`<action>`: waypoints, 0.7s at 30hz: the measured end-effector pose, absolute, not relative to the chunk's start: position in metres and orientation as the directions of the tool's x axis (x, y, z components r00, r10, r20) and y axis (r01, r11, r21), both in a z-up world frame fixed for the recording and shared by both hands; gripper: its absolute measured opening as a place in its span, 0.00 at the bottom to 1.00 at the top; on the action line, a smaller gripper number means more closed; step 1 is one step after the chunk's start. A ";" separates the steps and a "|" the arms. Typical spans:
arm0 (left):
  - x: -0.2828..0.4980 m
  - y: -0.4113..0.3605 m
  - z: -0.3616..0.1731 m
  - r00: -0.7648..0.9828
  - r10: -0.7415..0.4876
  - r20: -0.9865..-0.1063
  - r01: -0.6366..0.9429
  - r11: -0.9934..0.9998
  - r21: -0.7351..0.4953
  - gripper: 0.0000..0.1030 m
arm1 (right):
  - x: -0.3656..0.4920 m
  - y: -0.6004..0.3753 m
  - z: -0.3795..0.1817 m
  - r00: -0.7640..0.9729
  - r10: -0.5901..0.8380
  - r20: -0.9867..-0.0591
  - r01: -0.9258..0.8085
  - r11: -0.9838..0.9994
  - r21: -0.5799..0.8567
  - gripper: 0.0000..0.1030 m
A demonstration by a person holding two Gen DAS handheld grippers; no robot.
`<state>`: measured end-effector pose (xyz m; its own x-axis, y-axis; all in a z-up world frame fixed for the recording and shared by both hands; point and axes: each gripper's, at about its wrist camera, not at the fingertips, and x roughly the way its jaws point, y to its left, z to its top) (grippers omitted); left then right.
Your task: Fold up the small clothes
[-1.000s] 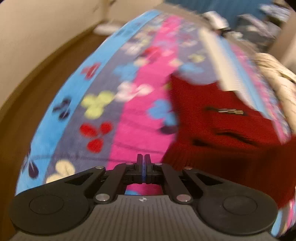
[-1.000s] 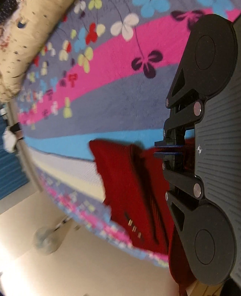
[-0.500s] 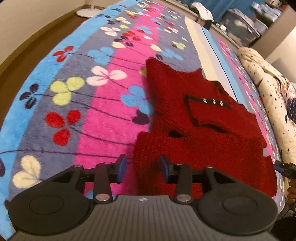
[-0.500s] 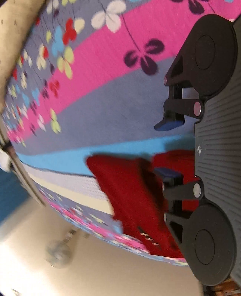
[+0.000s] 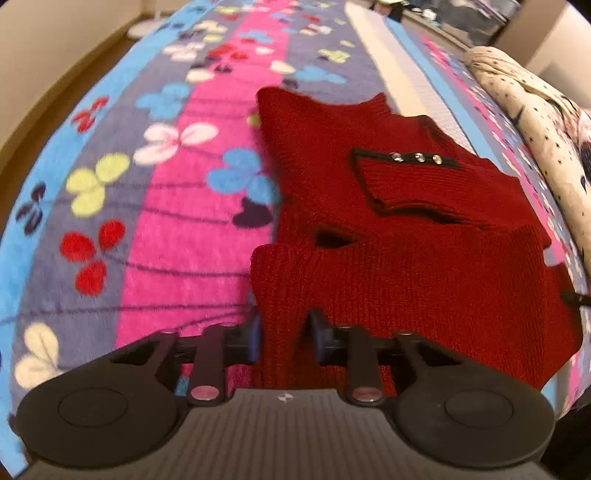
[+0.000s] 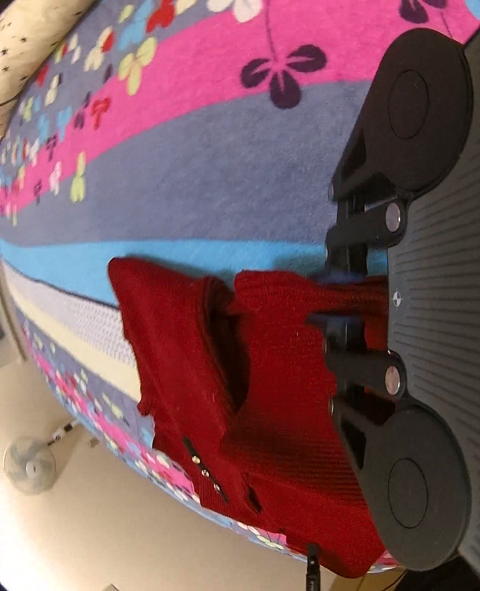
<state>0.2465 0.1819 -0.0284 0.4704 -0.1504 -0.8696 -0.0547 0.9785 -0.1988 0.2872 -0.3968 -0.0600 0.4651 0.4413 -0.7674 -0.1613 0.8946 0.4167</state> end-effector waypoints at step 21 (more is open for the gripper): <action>0.222 0.179 0.057 0.868 -0.086 -0.488 0.006 0.987 -0.163 0.14 | 0.268 -0.413 0.017 0.844 0.349 -0.406 -0.253 0.929 0.271 0.10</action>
